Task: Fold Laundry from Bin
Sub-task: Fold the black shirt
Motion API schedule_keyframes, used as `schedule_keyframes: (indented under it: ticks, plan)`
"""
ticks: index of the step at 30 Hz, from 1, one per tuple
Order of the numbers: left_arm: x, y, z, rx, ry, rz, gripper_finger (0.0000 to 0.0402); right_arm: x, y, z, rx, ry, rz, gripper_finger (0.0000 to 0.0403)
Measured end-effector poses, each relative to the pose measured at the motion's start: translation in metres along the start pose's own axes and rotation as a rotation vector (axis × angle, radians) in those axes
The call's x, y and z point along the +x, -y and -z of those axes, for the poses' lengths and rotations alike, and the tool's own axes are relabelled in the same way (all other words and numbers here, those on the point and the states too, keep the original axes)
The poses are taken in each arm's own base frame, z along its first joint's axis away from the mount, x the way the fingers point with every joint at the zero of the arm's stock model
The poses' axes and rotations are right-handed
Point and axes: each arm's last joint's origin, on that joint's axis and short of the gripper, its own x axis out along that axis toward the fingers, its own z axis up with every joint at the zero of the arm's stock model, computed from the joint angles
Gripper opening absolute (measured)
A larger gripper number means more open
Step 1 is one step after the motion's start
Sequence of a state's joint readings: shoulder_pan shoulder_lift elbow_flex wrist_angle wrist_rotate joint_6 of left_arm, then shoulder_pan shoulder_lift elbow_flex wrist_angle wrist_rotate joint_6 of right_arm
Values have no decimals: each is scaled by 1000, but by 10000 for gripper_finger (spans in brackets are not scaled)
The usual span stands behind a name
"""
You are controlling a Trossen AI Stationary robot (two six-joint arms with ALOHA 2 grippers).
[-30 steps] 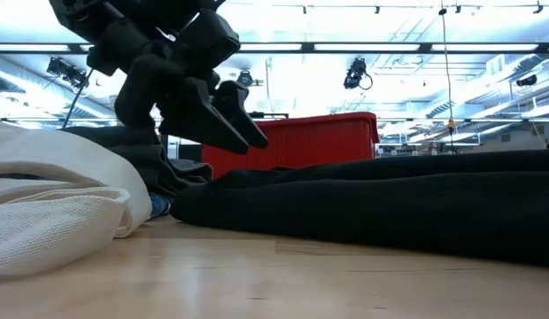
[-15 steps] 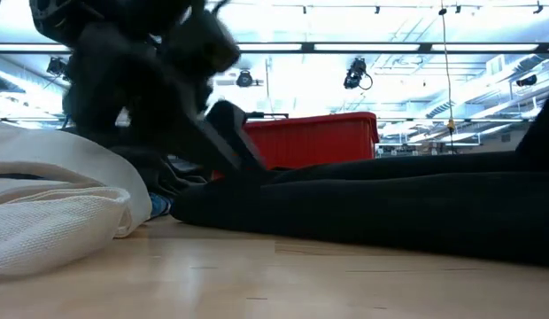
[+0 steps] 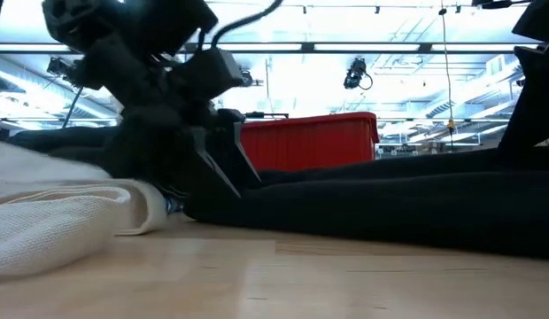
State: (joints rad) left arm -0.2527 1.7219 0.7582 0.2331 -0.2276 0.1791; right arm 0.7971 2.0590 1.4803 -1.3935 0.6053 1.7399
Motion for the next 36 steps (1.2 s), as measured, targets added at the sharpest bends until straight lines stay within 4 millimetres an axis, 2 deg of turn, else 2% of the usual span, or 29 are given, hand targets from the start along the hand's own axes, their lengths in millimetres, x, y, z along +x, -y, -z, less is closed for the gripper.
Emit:
schedule_keyframes:
  ticks: [8, 15, 17, 20, 24, 30, 33, 36]
  plan:
    - [9, -35, 9, 19, -42, -154, 292, -2, -22, 4, 55, -76, -193, 172]
    - [10, -71, 2, -67, 86, -310, 292, -5, -49, -9, 105, 13, -432, 172]
    - [10, -77, 2, -65, 93, -326, 292, -8, -51, -13, 90, 19, -441, 172]
    - [7, -79, 1, -18, 88, -335, 292, -14, -43, -15, 77, 5, -385, 171]
    - [0, -67, -8, 43, 122, -266, 292, -27, -22, -12, 88, -9, -263, 171]
    - [-5, -20, -21, 83, 268, 122, 292, -31, 2, 3, 56, -72, -63, 171]
    - [-7, 3, -22, 78, 251, 198, 292, -26, 8, 15, 26, -185, 7, 171]
    - [-10, 16, -24, 68, 245, 189, 292, -29, 14, 28, 24, -245, 44, 171]
